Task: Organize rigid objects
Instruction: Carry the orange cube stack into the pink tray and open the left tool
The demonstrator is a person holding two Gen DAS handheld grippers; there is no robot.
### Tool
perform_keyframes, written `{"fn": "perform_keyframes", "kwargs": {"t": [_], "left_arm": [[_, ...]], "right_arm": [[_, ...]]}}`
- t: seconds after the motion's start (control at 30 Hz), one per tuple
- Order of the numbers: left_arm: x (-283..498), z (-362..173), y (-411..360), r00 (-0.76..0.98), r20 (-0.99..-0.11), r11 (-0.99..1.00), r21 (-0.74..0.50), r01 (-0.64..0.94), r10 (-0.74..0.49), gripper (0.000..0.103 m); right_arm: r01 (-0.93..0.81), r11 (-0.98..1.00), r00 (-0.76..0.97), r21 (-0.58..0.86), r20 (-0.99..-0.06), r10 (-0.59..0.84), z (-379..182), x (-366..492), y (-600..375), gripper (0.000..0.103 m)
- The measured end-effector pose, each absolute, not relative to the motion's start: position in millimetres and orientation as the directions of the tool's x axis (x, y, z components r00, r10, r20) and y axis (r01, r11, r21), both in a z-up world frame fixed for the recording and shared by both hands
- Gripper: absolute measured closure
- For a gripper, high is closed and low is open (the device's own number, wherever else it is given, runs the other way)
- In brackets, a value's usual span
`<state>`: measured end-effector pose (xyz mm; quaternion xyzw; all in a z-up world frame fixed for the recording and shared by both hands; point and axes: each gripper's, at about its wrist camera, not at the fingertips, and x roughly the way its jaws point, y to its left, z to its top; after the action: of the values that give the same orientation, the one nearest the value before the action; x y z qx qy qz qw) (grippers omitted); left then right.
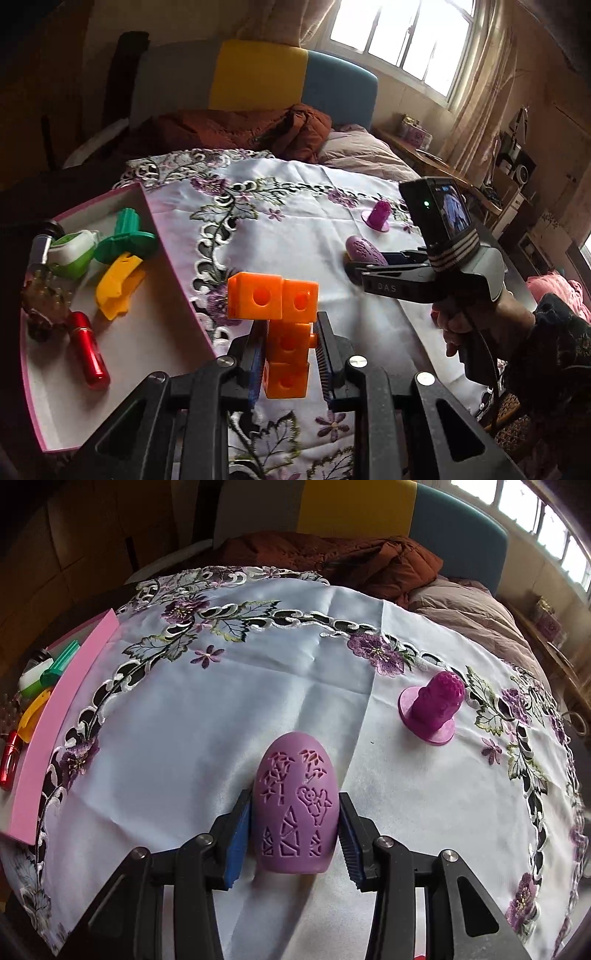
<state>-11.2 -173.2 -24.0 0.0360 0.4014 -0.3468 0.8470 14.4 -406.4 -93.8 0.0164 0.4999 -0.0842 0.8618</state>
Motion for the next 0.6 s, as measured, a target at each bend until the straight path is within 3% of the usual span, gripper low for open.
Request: {"fn": "perform_keyframes", "kwargs": {"t": [0.6], "left_arm": [[6, -18, -90, 0.59, -0.704, 0.895, -0.15, 0.42, -0.395, 0.079]], "right_arm": [[0.16, 0.986, 0.49, -0.044, -0.864, -0.118, -94, 14, -407, 0.058]]}}
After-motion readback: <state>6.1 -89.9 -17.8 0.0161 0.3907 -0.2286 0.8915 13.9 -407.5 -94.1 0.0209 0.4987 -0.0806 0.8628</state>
